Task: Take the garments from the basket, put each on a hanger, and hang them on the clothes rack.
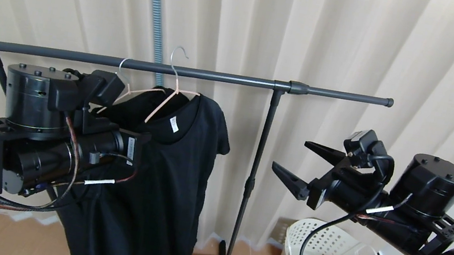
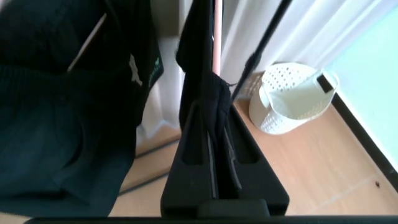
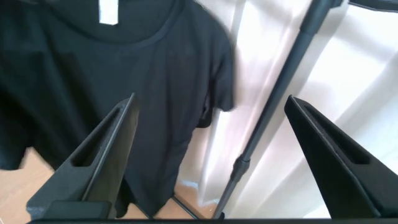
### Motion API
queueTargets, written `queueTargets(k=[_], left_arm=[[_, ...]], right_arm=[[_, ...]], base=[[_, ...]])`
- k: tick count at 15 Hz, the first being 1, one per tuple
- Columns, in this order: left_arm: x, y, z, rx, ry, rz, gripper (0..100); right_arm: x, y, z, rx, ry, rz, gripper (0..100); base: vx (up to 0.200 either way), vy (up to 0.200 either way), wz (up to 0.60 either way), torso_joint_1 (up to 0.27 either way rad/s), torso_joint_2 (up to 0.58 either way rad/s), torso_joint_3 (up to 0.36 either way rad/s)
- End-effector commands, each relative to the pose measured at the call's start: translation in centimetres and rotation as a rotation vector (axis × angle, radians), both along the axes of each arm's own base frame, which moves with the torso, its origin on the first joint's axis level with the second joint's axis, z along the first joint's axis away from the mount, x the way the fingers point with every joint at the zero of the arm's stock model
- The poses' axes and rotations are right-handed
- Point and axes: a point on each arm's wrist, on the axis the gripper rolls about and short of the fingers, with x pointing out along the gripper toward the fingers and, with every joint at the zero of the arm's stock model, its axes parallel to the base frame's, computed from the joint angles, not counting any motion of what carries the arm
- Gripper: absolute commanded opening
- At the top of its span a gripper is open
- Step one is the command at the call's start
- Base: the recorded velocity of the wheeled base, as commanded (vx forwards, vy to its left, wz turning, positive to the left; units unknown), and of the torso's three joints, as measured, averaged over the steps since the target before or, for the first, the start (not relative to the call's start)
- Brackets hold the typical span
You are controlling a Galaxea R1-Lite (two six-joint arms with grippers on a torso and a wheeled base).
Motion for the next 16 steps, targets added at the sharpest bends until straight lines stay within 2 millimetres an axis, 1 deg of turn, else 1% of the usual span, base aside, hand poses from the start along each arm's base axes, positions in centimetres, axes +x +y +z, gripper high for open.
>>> queueTargets(k=[1, 9, 13, 14, 16], left_arm=[[1.3, -0.1, -1.1, 0.011, 0.028, 0.015, 0], [3.3, -0.5, -1.4, 0.008, 0.029, 0.029, 0], [4.9, -0.4, -1.4, 0.002, 0.018, 0.051, 0], [5.6, -0.2, -1.6, 0.004, 0.022, 0.067, 0], [6.1, -0.1, -2.0, 0.007, 0.029, 0.073, 0]], right_arm=[[0.0, 0.0, -0.1, -0.002, 0.002, 0.001, 100], [0.0, 0.0, -0.1, -0.002, 0.002, 0.001, 100], [0.0, 0.0, -0.1, -0.002, 0.003, 0.001, 100], [0.0, 0.0, -0.1, -0.002, 0.003, 0.001, 100], [-0.1, 0.0, -0.2, -0.003, 0.006, 0.001, 100]], base=[[0.000, 0.000, 0.00, 0.000, 0.00, 0.000], [0.000, 0.000, 0.00, 0.000, 0.00, 0.000], [0.000, 0.000, 0.00, 0.000, 0.00, 0.000], [0.000, 0.000, 0.00, 0.000, 0.00, 0.000], [0.000, 0.000, 0.00, 0.000, 0.00, 0.000]])
